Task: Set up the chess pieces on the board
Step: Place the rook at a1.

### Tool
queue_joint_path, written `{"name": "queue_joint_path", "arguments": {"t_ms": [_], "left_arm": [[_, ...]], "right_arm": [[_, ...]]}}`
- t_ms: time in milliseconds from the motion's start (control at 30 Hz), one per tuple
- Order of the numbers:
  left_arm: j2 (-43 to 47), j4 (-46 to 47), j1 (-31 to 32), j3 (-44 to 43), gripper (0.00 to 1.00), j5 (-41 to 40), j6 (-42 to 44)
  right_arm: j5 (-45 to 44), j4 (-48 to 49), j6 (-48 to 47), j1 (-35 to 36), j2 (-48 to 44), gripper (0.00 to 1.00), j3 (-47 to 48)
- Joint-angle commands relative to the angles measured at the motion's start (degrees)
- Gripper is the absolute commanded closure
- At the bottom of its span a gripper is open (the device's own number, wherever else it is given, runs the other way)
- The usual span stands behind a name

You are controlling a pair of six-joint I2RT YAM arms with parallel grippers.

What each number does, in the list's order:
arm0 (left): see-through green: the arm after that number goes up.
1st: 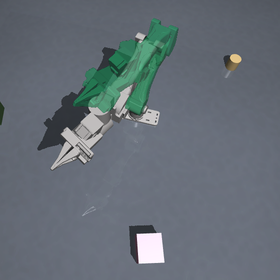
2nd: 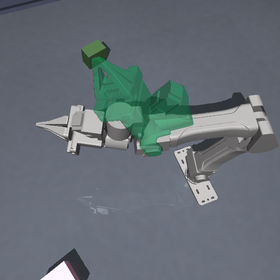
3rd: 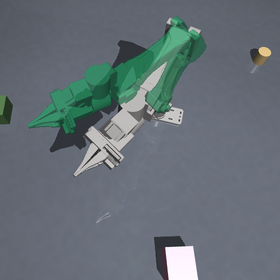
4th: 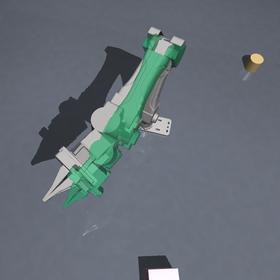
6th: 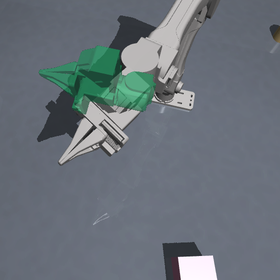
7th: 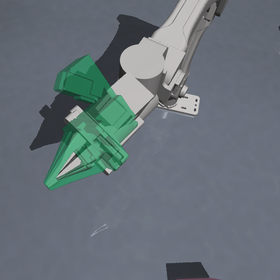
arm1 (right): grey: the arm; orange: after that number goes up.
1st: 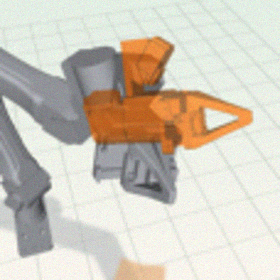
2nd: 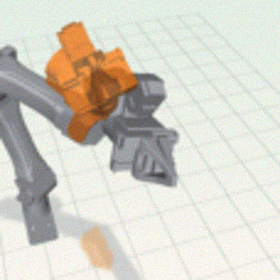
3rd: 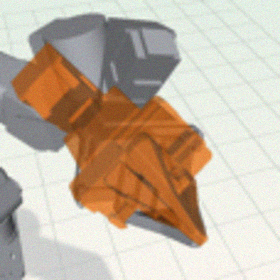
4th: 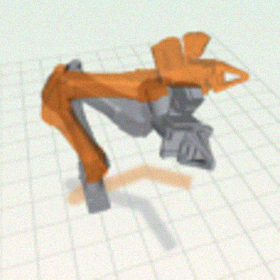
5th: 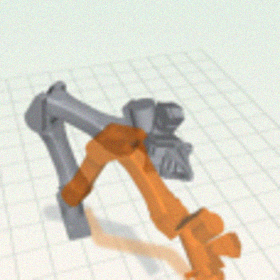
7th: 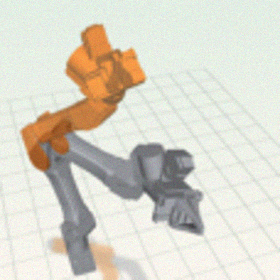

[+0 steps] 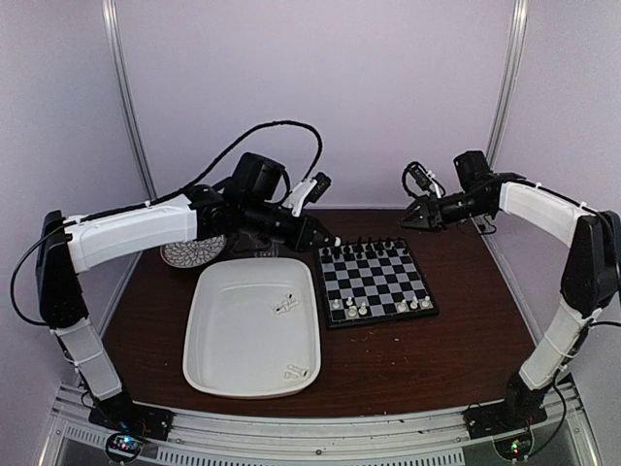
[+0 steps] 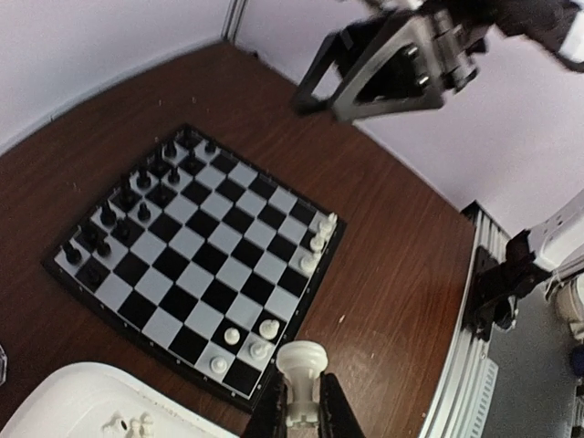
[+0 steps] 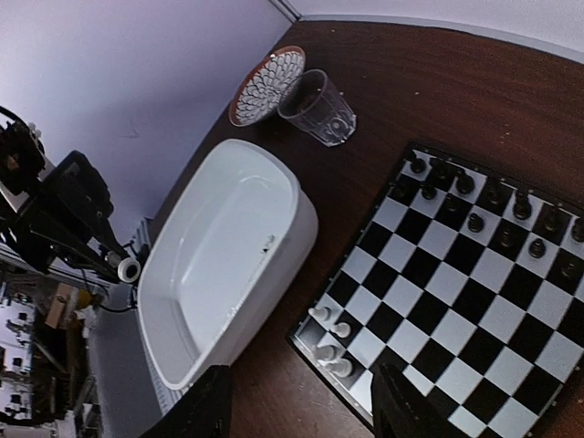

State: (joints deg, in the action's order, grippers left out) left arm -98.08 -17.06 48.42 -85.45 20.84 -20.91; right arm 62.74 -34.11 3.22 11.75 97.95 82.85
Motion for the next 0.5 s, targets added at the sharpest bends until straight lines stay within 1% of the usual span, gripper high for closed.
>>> {"name": "queue_joint_path", "arguments": {"t_ms": [0, 67, 167, 300, 367, 467], "left_arm": [[-6.49, -19.63, 0.09, -8.25, 0.96, 1.75, 5.96], [-9.21, -24.93, 0.20, -12.24, 0.96, 1.08, 7.31], [-13.85, -32.49, 1.09, -18.76, 0.96, 0.16, 9.82], [-20.54, -40.71, 3.05, -27.40, 0.96, -1.06, 13.07], [-24.39, -45.17, 4.09, -32.45, 0.96, -2.25, 14.39], [-29.78, -51.76, 5.78, -40.11, 0.96, -6.15, 16.28]], "right_arm": [[-16.99, -14.01, -19.34, -1.23, -6.77, 0.44, -5.00], [-21.06, -11.14, -19.71, -1.67, -9.33, 0.44, -9.19], [-24.73, -7.98, -21.01, -1.73, -12.56, 0.44, -13.87], [-29.50, -7.45, -22.76, -1.98, -14.16, 0.44, -14.38], [-29.99, -7.28, -23.05, -1.94, -14.19, 0.44, -14.53], [-30.62, -7.22, -23.64, -1.99, -13.95, 0.44, -15.00]]}}
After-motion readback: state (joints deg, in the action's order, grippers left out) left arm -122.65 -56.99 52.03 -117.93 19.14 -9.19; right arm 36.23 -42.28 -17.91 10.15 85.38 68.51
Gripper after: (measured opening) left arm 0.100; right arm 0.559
